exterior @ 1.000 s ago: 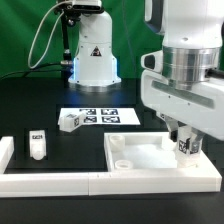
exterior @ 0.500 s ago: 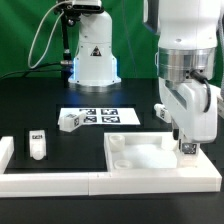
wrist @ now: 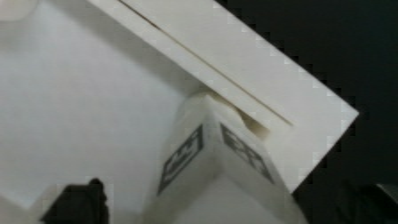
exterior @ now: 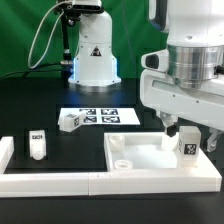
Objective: Assemble one leg
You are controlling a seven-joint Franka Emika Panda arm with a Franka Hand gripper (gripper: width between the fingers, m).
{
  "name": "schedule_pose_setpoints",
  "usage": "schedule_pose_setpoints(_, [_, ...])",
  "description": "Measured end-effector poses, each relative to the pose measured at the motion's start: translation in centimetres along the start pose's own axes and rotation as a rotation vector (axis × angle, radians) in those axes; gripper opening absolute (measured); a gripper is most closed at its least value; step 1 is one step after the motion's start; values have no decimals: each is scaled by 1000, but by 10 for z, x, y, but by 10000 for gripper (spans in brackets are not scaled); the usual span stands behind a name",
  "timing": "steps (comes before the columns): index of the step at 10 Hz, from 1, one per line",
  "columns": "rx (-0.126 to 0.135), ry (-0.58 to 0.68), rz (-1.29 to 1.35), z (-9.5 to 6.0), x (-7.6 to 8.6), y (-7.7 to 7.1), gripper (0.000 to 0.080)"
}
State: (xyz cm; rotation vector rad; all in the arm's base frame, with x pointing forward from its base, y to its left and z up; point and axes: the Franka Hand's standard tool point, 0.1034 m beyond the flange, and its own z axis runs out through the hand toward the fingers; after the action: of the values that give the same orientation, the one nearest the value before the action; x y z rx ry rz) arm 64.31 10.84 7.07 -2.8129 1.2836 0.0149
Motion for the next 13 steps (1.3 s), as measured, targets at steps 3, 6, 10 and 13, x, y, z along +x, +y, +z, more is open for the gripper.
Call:
schedule_pose_setpoints(3, [-9,8,-258,0,1,1,649])
schedule_pose_setpoints(6, [16,73,-507,4,2,-3,649])
schedule_pose_setpoints(10, [22,70,-327,5,2,-3,284])
schedule_pose_setpoints(13, [24,66,-120,5,3,-1,284])
